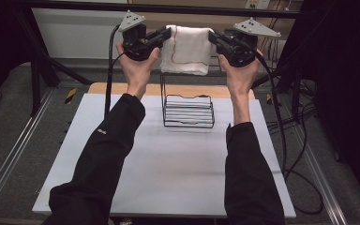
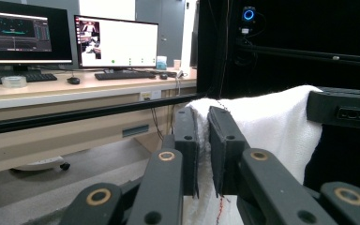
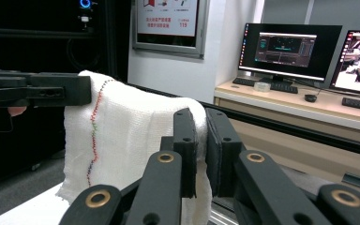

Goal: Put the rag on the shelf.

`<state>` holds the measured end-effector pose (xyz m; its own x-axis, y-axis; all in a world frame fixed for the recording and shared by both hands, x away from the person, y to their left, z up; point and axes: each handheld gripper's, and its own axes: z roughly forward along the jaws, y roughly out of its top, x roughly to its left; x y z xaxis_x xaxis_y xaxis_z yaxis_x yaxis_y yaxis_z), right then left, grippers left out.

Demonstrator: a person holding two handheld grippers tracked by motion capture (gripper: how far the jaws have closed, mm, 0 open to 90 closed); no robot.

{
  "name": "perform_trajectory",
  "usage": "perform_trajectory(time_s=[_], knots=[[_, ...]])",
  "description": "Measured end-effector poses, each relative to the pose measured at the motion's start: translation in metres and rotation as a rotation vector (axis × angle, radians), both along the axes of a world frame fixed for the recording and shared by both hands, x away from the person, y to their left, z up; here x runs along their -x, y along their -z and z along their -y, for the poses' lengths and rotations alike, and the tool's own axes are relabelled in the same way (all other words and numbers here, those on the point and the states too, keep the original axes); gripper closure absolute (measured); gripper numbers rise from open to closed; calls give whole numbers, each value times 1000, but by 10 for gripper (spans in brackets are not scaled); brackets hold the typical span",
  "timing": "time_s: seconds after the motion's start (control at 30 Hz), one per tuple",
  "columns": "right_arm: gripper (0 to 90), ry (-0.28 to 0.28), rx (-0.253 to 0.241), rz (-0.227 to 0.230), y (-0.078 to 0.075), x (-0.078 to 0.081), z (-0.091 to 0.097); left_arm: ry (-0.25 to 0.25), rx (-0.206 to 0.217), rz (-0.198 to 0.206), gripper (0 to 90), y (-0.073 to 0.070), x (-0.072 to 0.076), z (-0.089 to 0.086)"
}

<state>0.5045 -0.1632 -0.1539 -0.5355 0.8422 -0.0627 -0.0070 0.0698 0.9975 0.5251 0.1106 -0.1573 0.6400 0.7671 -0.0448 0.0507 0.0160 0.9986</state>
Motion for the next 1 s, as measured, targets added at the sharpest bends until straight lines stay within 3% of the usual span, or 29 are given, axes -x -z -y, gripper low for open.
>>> perform_trajectory(time_s=[0.2,0.43,1.0], knots=[[837,4,-9,-7,2,-9,0,-7,9,-11,822,5,-9,2],[837,7,-14,-29,9,-19,3,-16,-19,-14,822,10,-15,6],[837,2,10,-76,34,-19,9,10,-46,-43,822,38,-11,10]])
